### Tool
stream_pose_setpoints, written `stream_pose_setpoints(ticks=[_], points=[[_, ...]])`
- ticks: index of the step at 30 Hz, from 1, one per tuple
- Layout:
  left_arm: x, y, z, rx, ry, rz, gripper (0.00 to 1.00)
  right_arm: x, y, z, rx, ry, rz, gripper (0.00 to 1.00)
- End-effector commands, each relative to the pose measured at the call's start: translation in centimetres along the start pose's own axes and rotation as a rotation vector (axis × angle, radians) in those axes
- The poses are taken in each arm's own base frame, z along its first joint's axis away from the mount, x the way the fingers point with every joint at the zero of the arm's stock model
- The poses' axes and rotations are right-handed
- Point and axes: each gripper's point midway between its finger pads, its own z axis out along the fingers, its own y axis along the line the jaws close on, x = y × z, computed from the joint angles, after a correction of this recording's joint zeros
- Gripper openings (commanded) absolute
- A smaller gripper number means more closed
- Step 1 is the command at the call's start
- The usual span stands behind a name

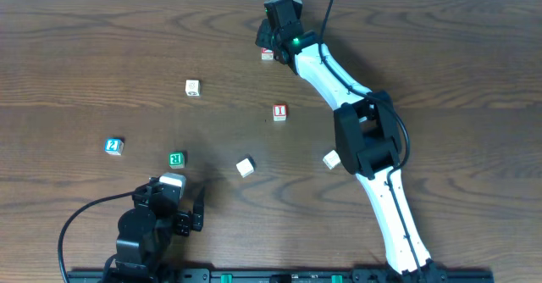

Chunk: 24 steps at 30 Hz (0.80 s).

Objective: Spell out Ai2
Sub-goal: 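Move the right gripper to the red 'A' block and grasp it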

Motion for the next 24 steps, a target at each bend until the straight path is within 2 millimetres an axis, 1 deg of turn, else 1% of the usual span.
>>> stream_pose_setpoints(ticks=[1, 3, 7, 10, 12, 14, 17, 18, 19, 20, 21, 23, 24], points=[[0.1, 0.2, 0.1, -0.007, -0.001, 0.004, 0.95, 0.5, 0.6, -0.1, -0.032, 0.035, -0.005, 0.19], [0.1, 0.2, 0.1, -0.007, 0.000, 0.004, 0.95, 1.1, 0.8, -0.1, -0.047, 0.061, -0.034, 0.18], [0.1, 0.2, 0.1, -0.007, -0.001, 0.004, 0.95, 2.3, 0.3, -0.2, -0.034, 0.116, -0.033, 0.15], [0.1, 0.2, 0.1, -0.007, -0.001, 0.004, 0.95, 3.1, -0.3, -0.3, -0.010, 0.148, -0.034, 0.17], [0.1, 0.2, 0.1, -0.007, -0.001, 0.004, 0.95, 3.4, -0.3, -0.6, -0.010, 0.168, -0.038, 0.20], [0.1, 0.2, 0.1, -0.007, 0.000, 0.005, 0.95, 3.3, -0.1, -0.8, -0.021, 0.171, -0.071, 0.27], [0.1, 0.2, 0.1, -0.007, -0.001, 0.004, 0.95, 2.4, 0.7, -1.6, -0.039, 0.153, -0.124, 0.30], [0.1, 0.2, 0.1, -0.007, -0.001, 0.004, 0.96, 1.9, 1.0, -2.1, -0.046, 0.145, -0.135, 0.34], [0.1, 0.2, 0.1, -0.007, -0.001, 0.005, 0.95, 1.6, 1.3, -2.5, -0.053, 0.137, -0.146, 0.42], [0.1, 0.2, 0.1, -0.007, -0.001, 0.004, 0.95, 1.2, 1.7, -3.0, -0.060, 0.129, -0.158, 0.46], [0.1, 0.2, 0.1, -0.007, -0.001, 0.004, 0.95, 1.0, 2.0, -3.4, -0.064, 0.126, -0.168, 0.49], [0.1, 0.2, 0.1, -0.007, -0.001, 0.004, 0.95, 0.7, 2.7, -4.6, -0.069, 0.126, -0.193, 0.60], [0.1, 0.2, 0.1, -0.007, 0.000, 0.004, 0.95, 0.8, 2.9, -5.0, -0.068, 0.132, -0.196, 0.62]])
